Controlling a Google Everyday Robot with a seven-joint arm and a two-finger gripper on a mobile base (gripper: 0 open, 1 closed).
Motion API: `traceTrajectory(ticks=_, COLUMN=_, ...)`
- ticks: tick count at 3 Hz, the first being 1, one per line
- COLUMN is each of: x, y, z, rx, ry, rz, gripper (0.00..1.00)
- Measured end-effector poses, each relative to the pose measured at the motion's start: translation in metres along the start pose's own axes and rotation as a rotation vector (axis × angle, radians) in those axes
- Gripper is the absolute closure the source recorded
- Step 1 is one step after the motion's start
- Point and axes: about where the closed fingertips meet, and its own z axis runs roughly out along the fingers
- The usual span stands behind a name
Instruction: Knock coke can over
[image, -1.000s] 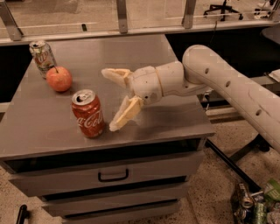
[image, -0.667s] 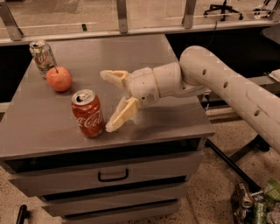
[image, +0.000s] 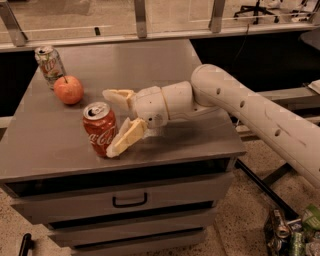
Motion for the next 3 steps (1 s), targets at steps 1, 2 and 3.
traceTrajectory(ticks=1, x=0.0001, y=0.0004, z=0.0015, rx=-0.003, ry=-0.002, rz=0.002, gripper=0.00)
traceTrajectory(ticks=2, x=-0.0007, y=0.0013, z=0.0037, rx=-0.007, ry=-0.002, rz=0.001, gripper=0.17)
traceTrajectory(ticks=3, x=-0.0014, y=0.0021, z=0.0057, rx=-0.012, ry=-0.003, rz=0.000, gripper=0.40)
